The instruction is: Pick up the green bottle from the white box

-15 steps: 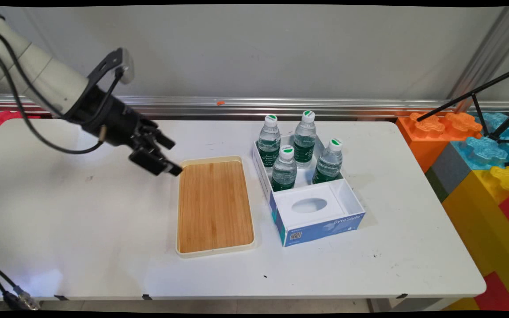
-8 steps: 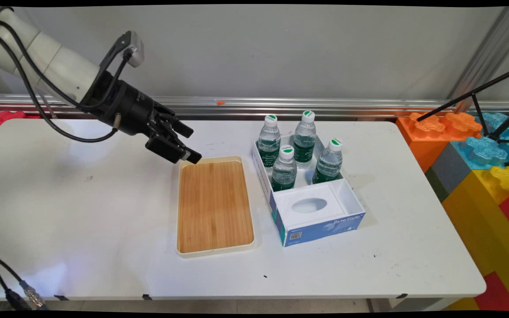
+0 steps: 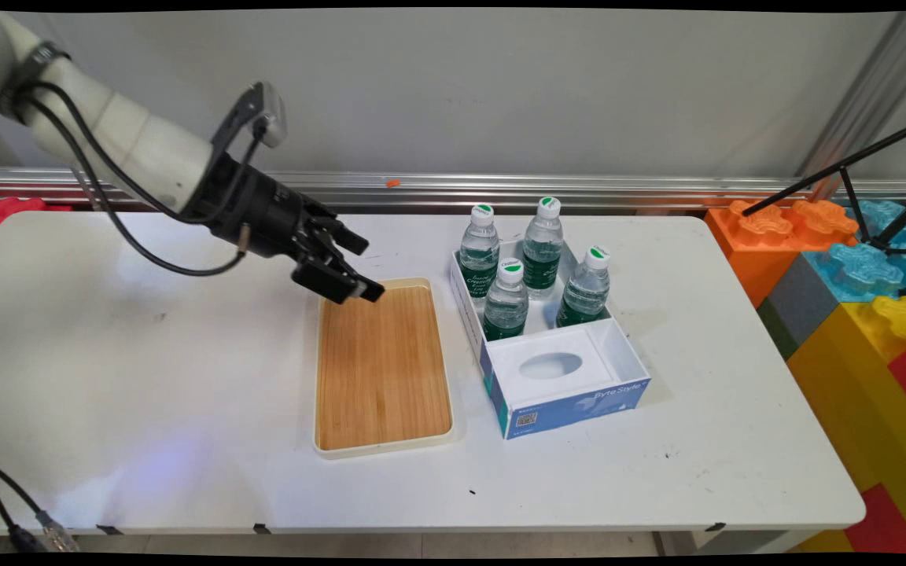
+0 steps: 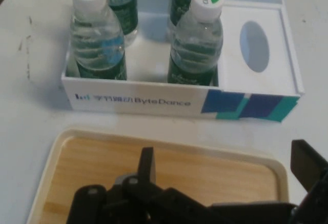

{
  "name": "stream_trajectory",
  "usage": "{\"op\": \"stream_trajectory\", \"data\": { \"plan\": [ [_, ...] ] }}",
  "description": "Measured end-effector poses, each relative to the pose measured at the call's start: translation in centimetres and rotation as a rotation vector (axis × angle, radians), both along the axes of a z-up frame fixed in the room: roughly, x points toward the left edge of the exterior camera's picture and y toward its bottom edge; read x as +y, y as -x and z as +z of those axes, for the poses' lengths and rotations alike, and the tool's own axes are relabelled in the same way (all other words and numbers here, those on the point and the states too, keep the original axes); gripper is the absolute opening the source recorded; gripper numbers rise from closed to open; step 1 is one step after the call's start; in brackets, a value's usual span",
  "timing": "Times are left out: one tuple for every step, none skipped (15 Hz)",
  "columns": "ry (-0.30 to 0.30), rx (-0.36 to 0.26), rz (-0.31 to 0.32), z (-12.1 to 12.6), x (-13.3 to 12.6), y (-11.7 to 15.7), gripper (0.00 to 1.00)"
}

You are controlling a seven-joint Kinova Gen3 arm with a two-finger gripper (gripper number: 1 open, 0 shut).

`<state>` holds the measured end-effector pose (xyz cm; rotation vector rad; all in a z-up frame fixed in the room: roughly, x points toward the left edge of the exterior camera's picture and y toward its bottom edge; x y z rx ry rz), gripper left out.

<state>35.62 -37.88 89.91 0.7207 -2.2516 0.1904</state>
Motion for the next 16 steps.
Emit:
{"op": "stream_trajectory", "data": {
  "plan": [
    [0.006,0.005,-0.003,-0.6,-0.2,0.3,1.0],
    [0.012,0.009,-0.005,-1.0,-0.3,0.6,1.0],
    [0.021,0.016,-0.01,-1.6,-0.4,0.9,1.0],
    [0.027,0.021,-0.013,-2.0,-0.6,1.1,1.0],
    [0.037,0.029,-0.019,-2.6,-0.9,1.5,1.0],
    [0.049,0.037,-0.026,-3.3,-1.2,1.9,1.0],
    [0.061,0.044,-0.033,-4.0,-1.6,2.3,1.0],
    [0.072,0.052,-0.04,-4.5,-1.9,2.7,1.0],
    [0.079,0.056,-0.045,-4.8,-2.2,3.0,1.0],
    [0.089,0.062,-0.054,-5.3,-2.6,3.5,1.0],
    [0.097,0.069,-0.063,-5.8,-3.0,4.1,1.0],
    [0.103,0.074,-0.071,-6.2,-3.4,4.6,1.0],
    [0.109,0.078,-0.083,-6.6,-3.8,5.1,1.0],
    [0.113,0.08,-0.093,-7.0,-4.2,5.7,1.0],
    [0.115,0.079,-0.102,-7.4,-4.5,6.3,1.0],
    [0.114,0.077,-0.107,-7.8,-4.8,6.8,1.0]
  ]
}}
